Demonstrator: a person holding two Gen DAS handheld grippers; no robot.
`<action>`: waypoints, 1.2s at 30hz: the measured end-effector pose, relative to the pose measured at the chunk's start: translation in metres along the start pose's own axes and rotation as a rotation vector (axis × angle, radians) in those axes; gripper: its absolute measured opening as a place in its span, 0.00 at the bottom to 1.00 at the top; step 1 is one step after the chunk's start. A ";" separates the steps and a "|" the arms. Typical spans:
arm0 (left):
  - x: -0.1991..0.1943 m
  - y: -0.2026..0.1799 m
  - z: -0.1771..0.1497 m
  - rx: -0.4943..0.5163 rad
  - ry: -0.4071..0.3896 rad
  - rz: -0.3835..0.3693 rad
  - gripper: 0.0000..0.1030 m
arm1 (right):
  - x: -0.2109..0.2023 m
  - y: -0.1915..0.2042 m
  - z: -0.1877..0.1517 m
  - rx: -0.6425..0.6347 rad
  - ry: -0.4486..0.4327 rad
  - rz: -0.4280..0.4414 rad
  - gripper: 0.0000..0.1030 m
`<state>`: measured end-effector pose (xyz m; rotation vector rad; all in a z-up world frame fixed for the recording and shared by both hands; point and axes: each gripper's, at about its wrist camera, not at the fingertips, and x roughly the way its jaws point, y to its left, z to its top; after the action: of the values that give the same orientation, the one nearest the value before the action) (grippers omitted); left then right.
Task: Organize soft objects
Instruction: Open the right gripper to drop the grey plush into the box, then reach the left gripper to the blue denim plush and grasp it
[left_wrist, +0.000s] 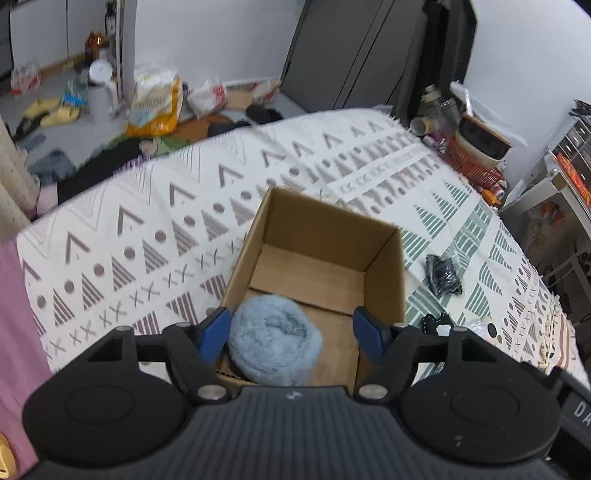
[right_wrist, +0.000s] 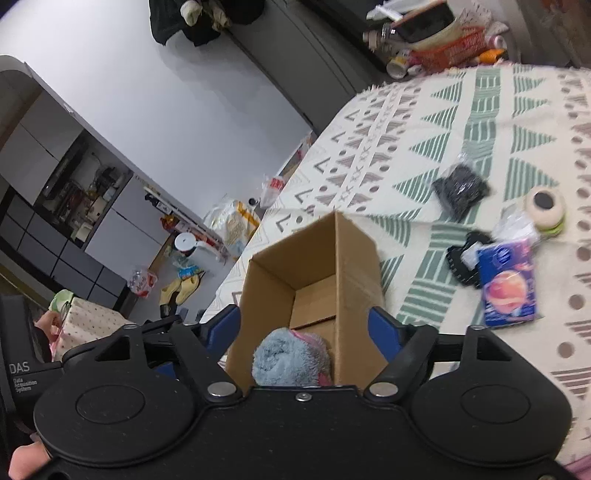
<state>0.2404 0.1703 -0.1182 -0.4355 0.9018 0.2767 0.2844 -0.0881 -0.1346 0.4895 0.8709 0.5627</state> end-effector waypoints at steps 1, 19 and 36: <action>-0.004 -0.004 -0.001 0.012 -0.019 0.004 0.73 | -0.005 0.000 0.001 -0.007 -0.008 -0.009 0.83; -0.065 -0.054 -0.020 0.073 -0.153 -0.036 0.76 | -0.090 -0.036 0.018 -0.037 -0.098 -0.206 1.00; -0.093 -0.101 -0.048 0.158 -0.136 -0.045 0.76 | -0.153 -0.099 0.016 0.035 -0.134 -0.277 1.00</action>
<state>0.1933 0.0541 -0.0447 -0.2873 0.7730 0.1899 0.2437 -0.2632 -0.0987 0.4244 0.8043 0.2586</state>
